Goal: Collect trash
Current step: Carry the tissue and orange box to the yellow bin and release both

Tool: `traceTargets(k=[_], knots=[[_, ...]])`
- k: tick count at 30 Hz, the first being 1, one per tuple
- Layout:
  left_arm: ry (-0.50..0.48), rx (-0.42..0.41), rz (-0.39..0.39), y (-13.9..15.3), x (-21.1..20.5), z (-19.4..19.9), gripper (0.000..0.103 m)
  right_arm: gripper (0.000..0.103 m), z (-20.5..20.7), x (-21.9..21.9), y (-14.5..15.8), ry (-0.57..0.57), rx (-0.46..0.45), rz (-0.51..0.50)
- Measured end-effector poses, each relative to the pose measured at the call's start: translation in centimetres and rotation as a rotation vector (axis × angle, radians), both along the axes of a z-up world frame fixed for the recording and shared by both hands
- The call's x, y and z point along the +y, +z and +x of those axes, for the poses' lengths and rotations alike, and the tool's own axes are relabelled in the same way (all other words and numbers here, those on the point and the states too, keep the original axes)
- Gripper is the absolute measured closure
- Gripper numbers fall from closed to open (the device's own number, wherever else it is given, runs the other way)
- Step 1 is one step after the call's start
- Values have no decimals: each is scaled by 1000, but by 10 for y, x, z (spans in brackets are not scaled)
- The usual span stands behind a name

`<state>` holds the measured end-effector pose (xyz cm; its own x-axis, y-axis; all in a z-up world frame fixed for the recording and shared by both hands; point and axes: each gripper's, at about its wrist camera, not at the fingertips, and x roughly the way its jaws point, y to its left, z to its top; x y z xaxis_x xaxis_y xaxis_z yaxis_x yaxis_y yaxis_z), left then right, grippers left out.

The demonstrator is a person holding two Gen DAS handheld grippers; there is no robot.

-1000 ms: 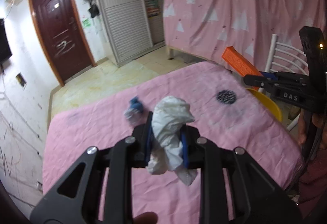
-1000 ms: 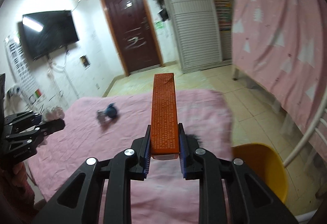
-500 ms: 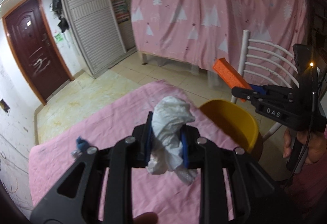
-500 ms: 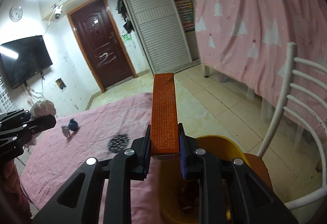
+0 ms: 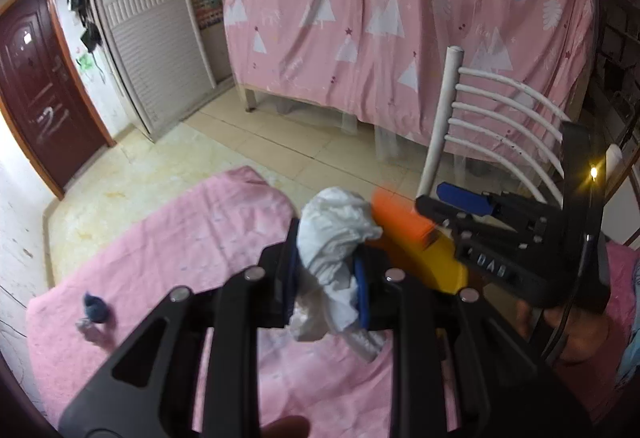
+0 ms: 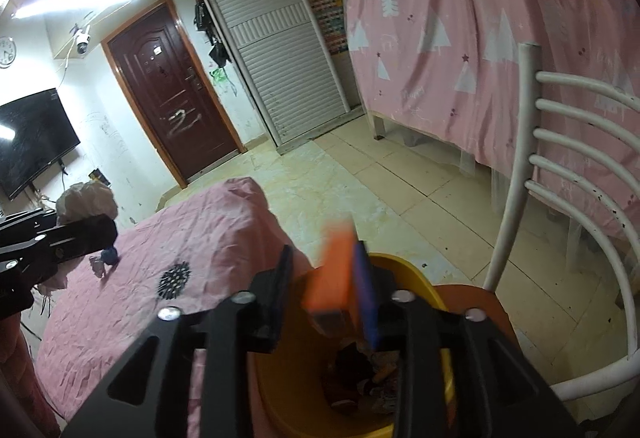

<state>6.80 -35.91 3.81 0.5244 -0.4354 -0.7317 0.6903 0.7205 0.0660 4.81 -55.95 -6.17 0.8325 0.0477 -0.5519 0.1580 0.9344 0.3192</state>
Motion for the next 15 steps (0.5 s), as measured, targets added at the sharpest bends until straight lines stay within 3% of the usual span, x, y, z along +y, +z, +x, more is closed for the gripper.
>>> traceTargets(k=[1,3,5,7,15], knots=[[-10,24,-8,-2,-4,1,82,54,-1,-2,0,-9,-1,0],[-36,79,-32,-4,-13,4,79,48,-4,-11,0,-39,-14,10],[-53,127,-53,-7,-22,6,55,47,-9,-20,1,-68,-28,31],[-63,149,-66,-8,-26,5,44,47,-14,-27,2,-91,-32,37],[-52,150,-74,-6,-15,4,44,45,-16,-28,3,-93,-37,38]])
